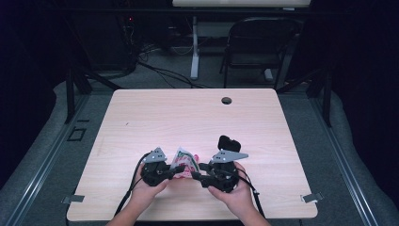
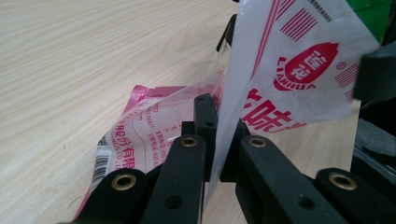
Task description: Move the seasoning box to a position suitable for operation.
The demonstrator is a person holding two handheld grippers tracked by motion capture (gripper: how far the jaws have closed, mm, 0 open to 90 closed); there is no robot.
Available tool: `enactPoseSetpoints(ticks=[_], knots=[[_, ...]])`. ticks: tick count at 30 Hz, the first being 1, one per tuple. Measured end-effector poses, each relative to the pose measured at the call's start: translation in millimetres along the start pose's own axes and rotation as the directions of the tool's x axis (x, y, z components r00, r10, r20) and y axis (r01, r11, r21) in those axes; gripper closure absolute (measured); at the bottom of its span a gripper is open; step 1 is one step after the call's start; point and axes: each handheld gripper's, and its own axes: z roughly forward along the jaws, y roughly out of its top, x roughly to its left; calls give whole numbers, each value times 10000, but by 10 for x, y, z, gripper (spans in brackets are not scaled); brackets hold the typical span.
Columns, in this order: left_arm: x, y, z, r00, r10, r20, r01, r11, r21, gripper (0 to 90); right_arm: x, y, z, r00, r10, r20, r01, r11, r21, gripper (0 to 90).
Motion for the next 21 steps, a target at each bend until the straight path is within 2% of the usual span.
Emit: enactPoseSetpoints(ticks=[7,15,21], knots=[[4,-11,-6,10000,-41,31,41,10000,-58,900,-20,2,139,9994,3,348,-19,9989,467,641],[1,-17,-8,10000,-73,57,74,10000,-43,900,-35,8,203,9992,160,375,-184,9976,663,680],[-8,-22,-2,10000,-53,66,53,10000,-24,900,-36,13,212,9992,205,346,-234,9962,843,771]])
